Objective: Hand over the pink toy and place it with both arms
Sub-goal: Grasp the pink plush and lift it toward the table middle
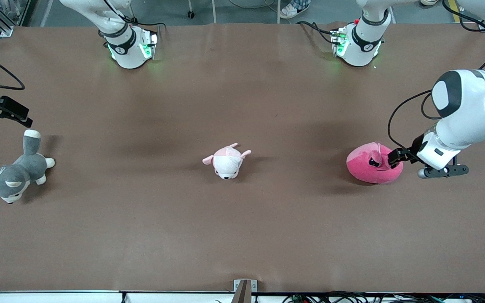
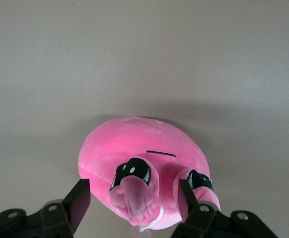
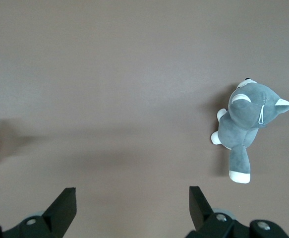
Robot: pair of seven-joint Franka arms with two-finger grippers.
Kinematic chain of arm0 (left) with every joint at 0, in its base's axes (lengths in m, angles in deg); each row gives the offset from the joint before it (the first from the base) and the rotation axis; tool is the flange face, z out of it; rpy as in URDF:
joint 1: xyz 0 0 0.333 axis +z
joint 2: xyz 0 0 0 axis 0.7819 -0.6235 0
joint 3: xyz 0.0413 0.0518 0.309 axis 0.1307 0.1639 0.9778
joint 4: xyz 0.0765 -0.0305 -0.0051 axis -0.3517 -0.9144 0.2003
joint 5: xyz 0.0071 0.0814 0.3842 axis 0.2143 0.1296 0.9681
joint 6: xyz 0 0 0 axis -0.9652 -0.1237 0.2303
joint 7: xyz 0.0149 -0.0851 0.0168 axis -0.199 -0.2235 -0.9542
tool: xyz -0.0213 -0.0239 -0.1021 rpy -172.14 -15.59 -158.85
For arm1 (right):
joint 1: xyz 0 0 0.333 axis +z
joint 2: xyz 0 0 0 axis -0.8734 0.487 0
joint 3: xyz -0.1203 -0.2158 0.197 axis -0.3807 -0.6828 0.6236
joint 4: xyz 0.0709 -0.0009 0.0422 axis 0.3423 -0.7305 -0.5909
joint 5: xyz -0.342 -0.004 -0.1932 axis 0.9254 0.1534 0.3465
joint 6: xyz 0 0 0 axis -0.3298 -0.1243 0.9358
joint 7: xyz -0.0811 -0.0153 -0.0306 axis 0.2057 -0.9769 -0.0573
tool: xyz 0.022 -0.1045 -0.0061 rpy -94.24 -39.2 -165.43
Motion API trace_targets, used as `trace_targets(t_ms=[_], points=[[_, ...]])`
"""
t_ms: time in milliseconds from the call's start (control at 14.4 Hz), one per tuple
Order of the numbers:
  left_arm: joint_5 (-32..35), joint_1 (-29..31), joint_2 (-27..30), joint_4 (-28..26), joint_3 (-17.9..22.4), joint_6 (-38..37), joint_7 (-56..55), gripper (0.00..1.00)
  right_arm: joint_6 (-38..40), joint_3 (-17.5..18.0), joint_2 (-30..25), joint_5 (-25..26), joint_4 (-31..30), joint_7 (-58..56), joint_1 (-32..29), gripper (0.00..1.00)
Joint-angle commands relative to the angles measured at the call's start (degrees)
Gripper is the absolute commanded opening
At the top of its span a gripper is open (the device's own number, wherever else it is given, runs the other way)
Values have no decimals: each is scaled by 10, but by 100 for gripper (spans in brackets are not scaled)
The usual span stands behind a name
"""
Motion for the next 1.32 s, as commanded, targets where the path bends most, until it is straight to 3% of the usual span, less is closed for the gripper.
trace_targets(t_ms=[0,139,418,627,975,1254], points=[[-9,0,1,-15,-3,11,0,71,4,2,-9,7,-6,-7,2,100],[-9,1,1,-18,-3,11,0,61,-4,2,-10,7,-12,-6,1,100],[-9,1,2,-22,-3,11,-4,23,-26,2,-35,7,-56,-6,0,100],[-9,1,13,-21,-4,4,-5,2,-58,1,-69,7,-105,-7,0,100],[-10,1,52,15,-14,-29,-12,1,-50,1,-64,7,-72,-5,1,100],[-39,0,50,118,-72,-135,-91,1,-25,1,-64,7,-69,0,1,100]])
